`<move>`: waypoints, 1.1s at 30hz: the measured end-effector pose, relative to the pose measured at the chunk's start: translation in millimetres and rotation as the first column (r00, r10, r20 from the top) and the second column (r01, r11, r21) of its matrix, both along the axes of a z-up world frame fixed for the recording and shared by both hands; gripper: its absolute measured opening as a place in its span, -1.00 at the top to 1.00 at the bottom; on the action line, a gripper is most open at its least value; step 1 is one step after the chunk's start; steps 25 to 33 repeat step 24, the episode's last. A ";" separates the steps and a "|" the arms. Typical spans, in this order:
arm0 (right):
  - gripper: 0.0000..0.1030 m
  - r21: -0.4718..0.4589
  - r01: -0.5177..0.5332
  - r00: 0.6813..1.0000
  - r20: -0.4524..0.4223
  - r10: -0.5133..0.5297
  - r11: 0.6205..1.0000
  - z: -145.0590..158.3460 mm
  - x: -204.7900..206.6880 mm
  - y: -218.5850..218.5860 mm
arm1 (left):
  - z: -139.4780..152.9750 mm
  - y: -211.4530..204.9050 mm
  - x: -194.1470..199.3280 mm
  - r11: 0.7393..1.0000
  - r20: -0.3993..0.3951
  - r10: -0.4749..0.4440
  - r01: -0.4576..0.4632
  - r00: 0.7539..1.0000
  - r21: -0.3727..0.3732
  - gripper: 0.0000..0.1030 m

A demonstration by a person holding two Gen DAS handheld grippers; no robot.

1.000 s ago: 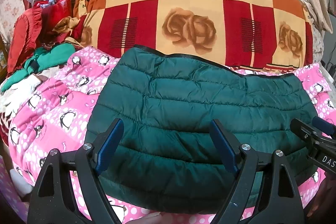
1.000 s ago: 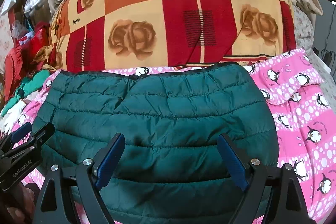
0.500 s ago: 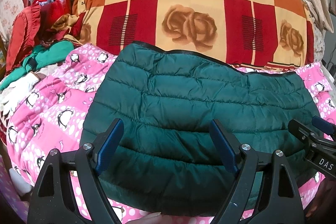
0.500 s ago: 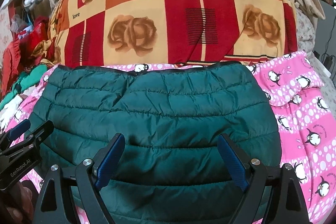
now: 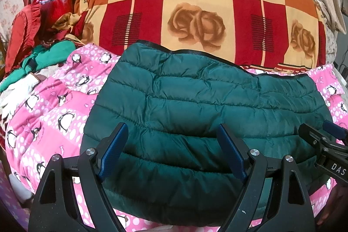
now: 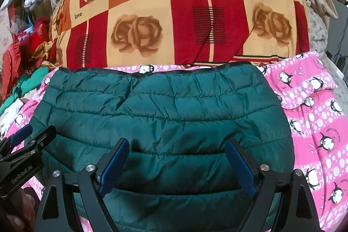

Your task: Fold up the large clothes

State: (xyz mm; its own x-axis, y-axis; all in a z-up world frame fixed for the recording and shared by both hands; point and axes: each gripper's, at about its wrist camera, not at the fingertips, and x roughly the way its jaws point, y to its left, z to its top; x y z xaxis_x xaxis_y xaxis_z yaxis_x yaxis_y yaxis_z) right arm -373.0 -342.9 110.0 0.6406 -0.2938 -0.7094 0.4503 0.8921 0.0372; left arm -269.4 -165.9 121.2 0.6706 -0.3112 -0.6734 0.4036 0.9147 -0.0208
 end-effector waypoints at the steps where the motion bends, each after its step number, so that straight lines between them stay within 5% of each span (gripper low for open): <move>1: -0.70 -0.001 0.000 1.000 -0.001 0.000 1.000 -0.3 0.6 0.1 | 0.2 -0.1 -0.3 1.000 0.000 0.000 0.000 1.000 0.000 -0.62; 33: -0.70 0.024 -0.008 1.000 0.000 0.008 1.000 -3.5 9.8 -7.1 | -1.5 1.1 12.3 1.000 0.003 -0.013 0.013 1.000 -0.022 -0.62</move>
